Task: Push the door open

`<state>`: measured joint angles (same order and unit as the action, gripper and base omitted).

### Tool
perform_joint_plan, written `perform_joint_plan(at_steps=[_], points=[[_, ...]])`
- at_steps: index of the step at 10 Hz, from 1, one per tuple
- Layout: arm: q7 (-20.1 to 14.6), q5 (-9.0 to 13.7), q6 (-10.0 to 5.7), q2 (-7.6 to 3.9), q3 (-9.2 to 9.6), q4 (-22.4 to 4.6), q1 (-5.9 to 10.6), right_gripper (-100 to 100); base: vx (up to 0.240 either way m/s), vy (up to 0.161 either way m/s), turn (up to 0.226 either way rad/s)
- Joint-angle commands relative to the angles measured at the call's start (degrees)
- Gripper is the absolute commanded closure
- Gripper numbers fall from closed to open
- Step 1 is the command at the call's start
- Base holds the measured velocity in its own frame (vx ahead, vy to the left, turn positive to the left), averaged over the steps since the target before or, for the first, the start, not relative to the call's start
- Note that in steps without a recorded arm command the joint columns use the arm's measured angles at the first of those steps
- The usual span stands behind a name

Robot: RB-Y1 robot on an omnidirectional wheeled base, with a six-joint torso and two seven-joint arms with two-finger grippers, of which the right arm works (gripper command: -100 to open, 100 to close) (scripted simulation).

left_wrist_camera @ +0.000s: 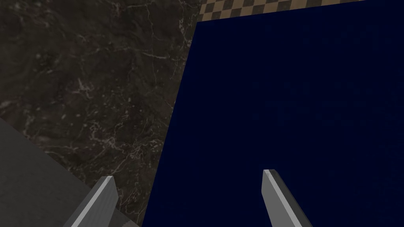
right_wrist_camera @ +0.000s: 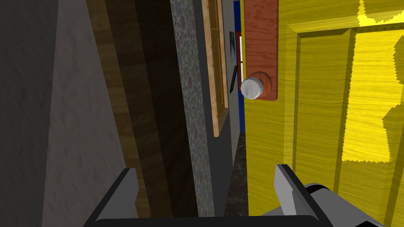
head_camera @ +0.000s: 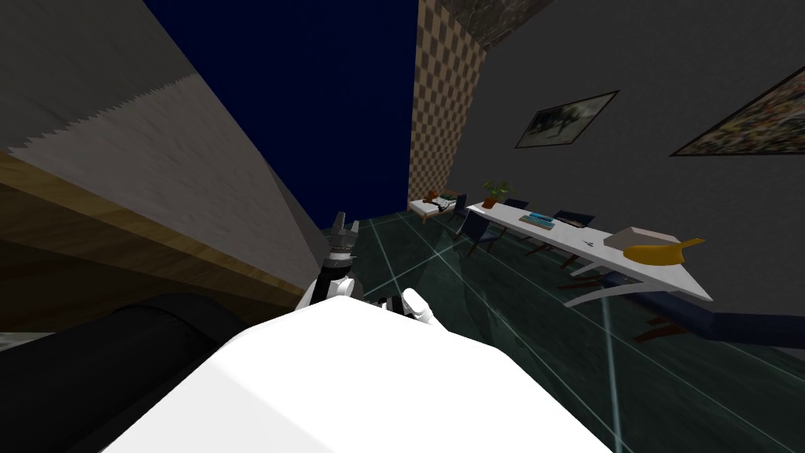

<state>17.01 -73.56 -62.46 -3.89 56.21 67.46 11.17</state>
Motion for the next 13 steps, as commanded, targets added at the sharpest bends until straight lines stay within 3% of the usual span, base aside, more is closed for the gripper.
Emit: perform_joint_plan(at_steps=[1, 4, 13], points=[[0.0, 0.0, 0.00, 0.00, 0.00, 0.0, 0.00, -100, -0.005, 0.002, -0.017], [-0.7, -0.2, 0.46, -0.14, 0.27, 0.3, 0.04, -100, -0.034, 0.009, -0.080], [-0.7, -0.2, 0.46, -0.14, 0.27, 0.3, 0.04, -100, -0.003, 0.000, 0.000]])
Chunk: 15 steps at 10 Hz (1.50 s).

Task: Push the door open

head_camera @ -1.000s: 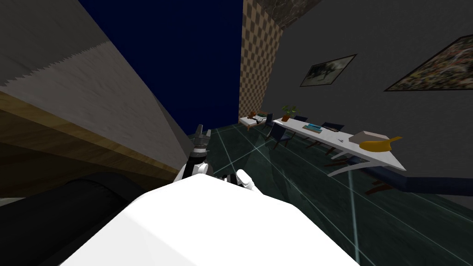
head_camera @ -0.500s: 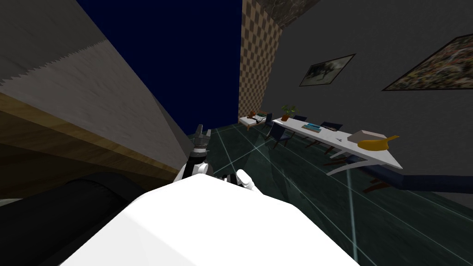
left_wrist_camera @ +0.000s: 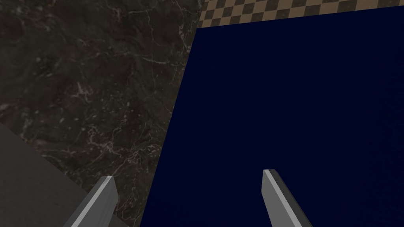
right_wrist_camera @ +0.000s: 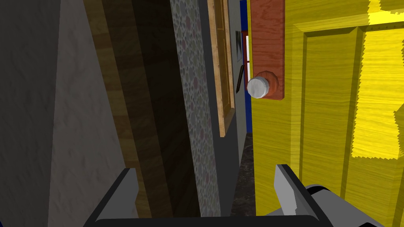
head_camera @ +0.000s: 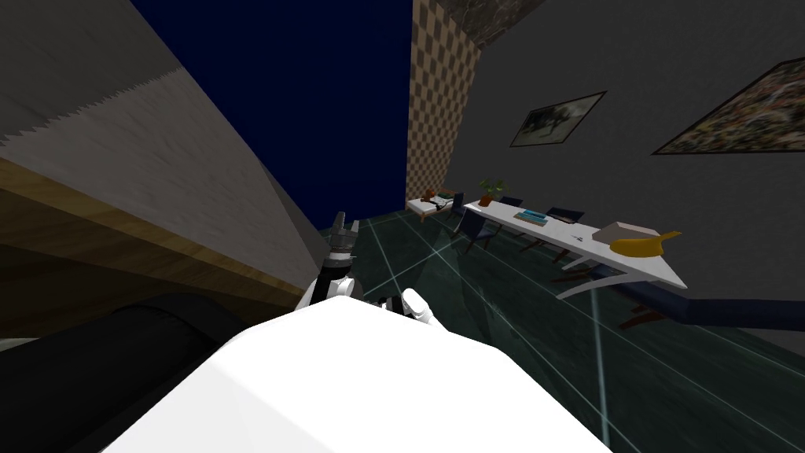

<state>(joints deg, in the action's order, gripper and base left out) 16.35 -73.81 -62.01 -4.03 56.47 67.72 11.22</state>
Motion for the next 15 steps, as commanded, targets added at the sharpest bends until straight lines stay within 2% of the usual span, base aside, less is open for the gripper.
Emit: perform_joint_plan(at_steps=[1, 4, 11, 15], points=[[-0.5, -0.1, 0.37, -0.11, 0.18, 0.1, 0.07, -100, -0.056, 0.008, -0.072], [-0.6, -0.1, 0.48, -0.12, 0.23, 0.2, 0.10, -100, -0.032, 0.010, -0.089], [-0.6, -0.1, 0.48, -0.12, 0.23, 0.2, 0.10, -100, 0.003, -0.002, 0.016], [-1.3, -0.3, 1.06, -0.26, 0.50, 0.3, 0.21, -100, -0.033, 0.008, -0.066]])
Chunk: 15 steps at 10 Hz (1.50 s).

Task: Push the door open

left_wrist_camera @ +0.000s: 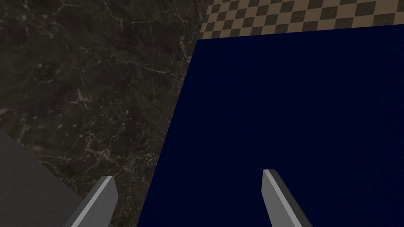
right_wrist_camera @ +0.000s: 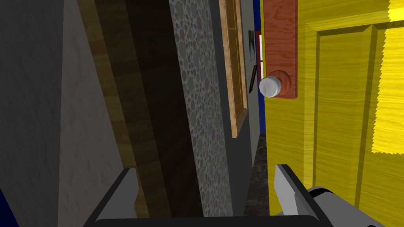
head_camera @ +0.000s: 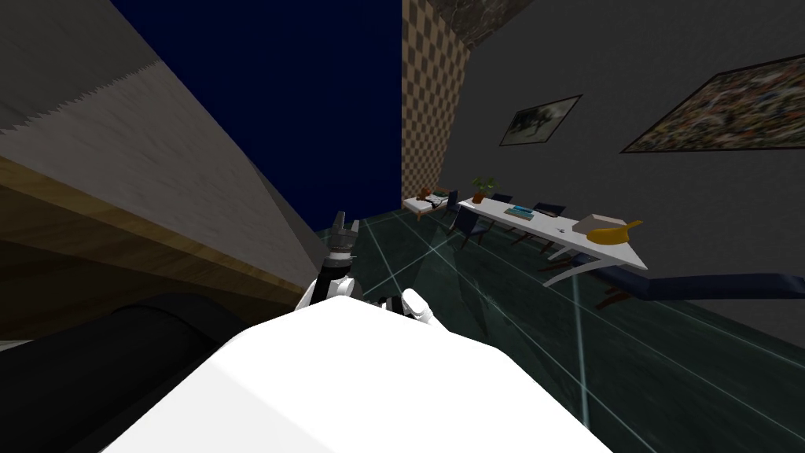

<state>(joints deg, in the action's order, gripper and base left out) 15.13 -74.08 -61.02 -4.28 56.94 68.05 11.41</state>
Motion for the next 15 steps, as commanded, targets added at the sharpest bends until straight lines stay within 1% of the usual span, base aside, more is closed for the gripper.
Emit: perform_joint_plan(at_steps=[1, 8, 12, 15], points=[[-0.1, 0.0, 0.07, -0.01, 0.03, 0.0, 0.01, -100, -0.016, 0.001, -0.005], [-0.1, 0.0, 0.07, -0.01, 0.03, 0.0, 0.01, -100, -0.003, 0.000, -0.002], [-0.8, -0.2, 0.57, -0.15, 0.30, 0.2, 0.08, -100, -0.038, 0.010, -0.076], [-0.8, -0.2, 0.57, -0.15, 0.30, 0.2, 0.08, -100, -0.008, 0.001, -0.004]])
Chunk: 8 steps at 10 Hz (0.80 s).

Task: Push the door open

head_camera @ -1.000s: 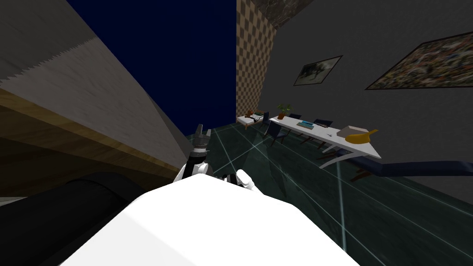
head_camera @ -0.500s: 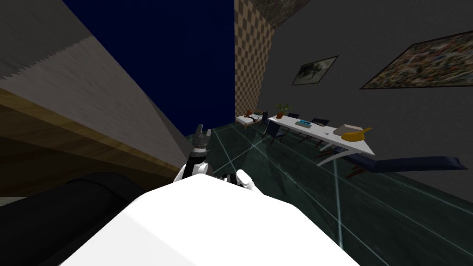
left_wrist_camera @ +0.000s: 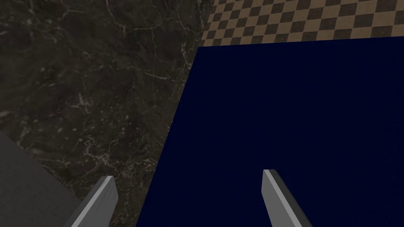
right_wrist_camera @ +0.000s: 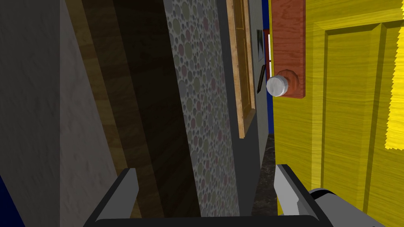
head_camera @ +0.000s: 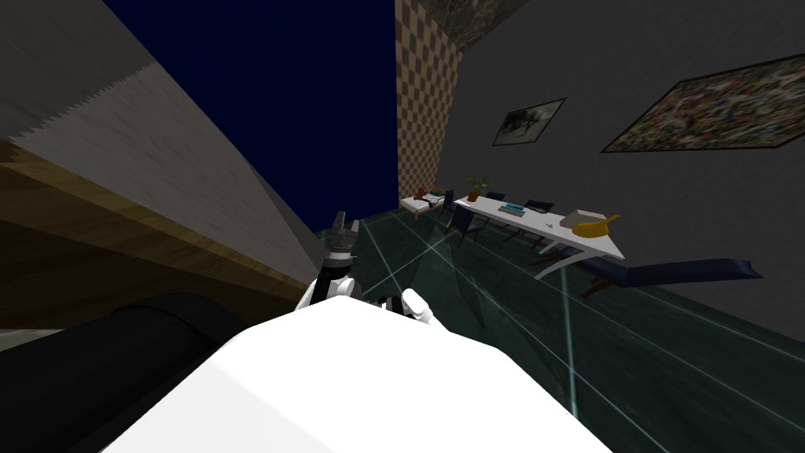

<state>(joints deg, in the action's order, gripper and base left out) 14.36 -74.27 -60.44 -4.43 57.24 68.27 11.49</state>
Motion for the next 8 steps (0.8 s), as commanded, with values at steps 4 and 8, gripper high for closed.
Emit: perform_joint_plan(at_steps=[4, 8], points=[[0.0, 0.0, 0.00, 0.00, 0.00, 0.0, 0.00, -100, 0.001, 0.000, 0.002], [-0.5, -0.1, 0.36, -0.12, 0.20, 0.2, 0.05, -100, -0.027, 0.009, -0.067]])
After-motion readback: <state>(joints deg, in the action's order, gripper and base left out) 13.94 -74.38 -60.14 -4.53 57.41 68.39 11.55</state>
